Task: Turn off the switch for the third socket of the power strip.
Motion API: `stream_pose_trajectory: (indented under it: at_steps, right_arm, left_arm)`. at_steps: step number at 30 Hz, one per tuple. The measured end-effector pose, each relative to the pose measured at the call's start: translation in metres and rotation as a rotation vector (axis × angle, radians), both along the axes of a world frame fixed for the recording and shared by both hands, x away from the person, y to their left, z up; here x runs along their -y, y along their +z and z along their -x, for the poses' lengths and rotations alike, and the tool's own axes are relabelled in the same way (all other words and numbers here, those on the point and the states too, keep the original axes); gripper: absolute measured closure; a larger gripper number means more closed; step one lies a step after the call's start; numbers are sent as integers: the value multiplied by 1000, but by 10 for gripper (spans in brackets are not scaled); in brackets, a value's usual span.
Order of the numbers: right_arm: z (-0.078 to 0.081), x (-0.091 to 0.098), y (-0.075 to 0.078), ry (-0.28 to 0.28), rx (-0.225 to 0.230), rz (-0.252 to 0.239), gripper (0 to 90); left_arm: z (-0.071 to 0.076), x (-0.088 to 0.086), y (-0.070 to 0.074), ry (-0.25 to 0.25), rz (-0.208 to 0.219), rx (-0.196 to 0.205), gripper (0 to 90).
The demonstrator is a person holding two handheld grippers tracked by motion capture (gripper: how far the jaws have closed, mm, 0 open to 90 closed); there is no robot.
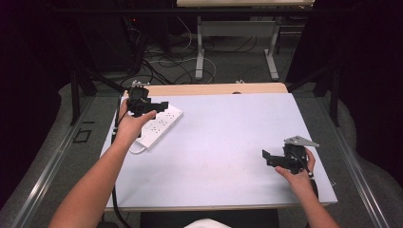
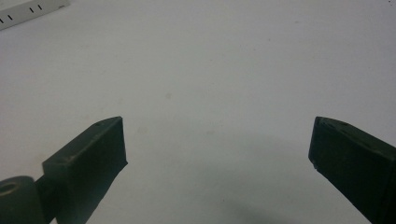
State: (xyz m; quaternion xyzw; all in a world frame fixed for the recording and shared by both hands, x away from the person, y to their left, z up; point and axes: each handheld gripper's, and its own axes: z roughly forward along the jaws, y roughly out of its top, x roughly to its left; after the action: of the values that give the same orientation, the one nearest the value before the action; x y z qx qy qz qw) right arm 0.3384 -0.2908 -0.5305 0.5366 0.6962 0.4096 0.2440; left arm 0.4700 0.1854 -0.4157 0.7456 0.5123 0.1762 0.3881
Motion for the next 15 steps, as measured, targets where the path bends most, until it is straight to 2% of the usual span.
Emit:
stream_pose_trajectory:
  at_steps: [3,4,5,6,8,12,15]
  right_arm:
    - [0,0,0,0,0,0,35]
    - [0,0,0,0,0,-1,35]
    - [0,1,-1,1,2,3,35]
    - [0,1,-1,2,1,3,36]
    - [0,1,-1,-1,-1,-1,36]
    - [0,0,-1,-1,-3,-2,37]
    - [0,0,-1,0,-3,0,37]
  left_arm:
    - [-4,-1,-2,10,5,-17,246]
    - [-6,0,-3,21,19,-19,246]
    - [-7,-1,-4,21,9,-17,247]
    - [-8,-1,-5,25,25,-25,248]
    - [-11,-3,-6,27,15,-26,248]
    - [-16,-3,-8,43,46,-37,255]
    - [-19,-3,-9,52,51,-48,266]
